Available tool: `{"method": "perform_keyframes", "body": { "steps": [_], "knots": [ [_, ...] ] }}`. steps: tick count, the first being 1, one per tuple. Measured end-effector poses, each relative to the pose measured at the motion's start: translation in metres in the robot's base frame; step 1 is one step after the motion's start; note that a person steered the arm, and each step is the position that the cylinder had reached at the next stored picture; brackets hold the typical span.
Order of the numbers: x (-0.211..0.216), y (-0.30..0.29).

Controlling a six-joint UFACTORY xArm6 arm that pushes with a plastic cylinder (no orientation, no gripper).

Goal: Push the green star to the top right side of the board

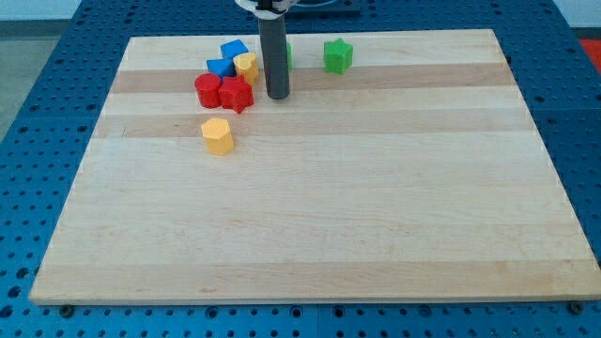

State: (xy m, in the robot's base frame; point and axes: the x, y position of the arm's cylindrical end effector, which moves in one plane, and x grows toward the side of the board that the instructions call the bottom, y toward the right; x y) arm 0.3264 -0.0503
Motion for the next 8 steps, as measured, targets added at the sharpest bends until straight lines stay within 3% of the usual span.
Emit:
{"method": "perform_keyframes", "body": {
  "steps": [1, 2, 8],
  "knots": [
    [-0.020, 0.001],
    [-0.077, 0.019],
    [-0.084, 0.045]
  ]
}}
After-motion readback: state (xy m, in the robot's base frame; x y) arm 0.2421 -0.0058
